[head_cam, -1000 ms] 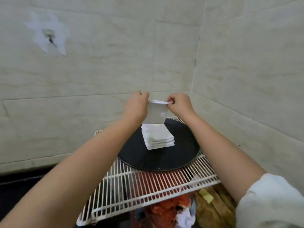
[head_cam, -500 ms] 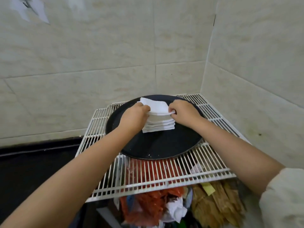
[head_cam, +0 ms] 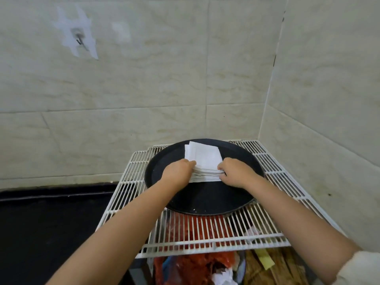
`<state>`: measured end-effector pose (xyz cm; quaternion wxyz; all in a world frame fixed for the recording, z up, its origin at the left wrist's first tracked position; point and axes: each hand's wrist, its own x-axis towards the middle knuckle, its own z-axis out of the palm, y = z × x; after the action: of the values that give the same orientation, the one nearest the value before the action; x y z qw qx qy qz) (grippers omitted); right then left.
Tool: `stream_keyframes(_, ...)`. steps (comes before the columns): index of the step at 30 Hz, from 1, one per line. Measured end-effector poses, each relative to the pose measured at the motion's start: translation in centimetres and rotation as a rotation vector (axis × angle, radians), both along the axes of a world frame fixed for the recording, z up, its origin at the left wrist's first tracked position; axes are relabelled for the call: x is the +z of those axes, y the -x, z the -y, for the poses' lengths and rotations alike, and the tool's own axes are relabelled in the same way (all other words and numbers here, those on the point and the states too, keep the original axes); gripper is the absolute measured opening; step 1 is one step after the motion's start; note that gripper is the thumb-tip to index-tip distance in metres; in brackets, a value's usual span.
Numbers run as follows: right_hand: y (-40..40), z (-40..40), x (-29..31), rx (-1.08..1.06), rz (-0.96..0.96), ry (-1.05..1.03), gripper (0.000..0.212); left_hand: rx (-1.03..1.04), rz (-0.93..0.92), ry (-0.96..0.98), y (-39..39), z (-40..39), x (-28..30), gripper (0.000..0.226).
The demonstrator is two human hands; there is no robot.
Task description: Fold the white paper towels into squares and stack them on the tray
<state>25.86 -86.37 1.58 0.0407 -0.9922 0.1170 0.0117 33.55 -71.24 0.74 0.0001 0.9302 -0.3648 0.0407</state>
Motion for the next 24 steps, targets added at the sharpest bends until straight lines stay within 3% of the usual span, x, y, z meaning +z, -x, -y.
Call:
stream_keyframes(3,0.4,-1.5,1.6,-0.02,-0.011,0.109,0.019,0.0,-0.012,0.091,1.0,-1.4,0.5,0.041)
stream_keyframes(5,0.5,-3.4,2.9,-0.014,-0.002,0.135,0.037,0.032,0.032,0.149,1.3,-3.6,1.3,0.04)
stream_keyframes(9,-0.7,-11.1,5.3,0.096,0.128,0.106,0.049,0.183,0.07,0.153,1.2,-12.7,3.4,0.052)
stream_keyframes(14,-3.2,-27.4,6.6,0.301,0.172,-0.006,0.061,0.447,0.067,0.046,2.3,-30.3,4.7,0.061)
stream_keyframes(24,-5.0,-63.7,4.5,0.815,0.139,0.016,0.063,0.978,0.103,0.038,10.0,-64.5,3.3,0.059)
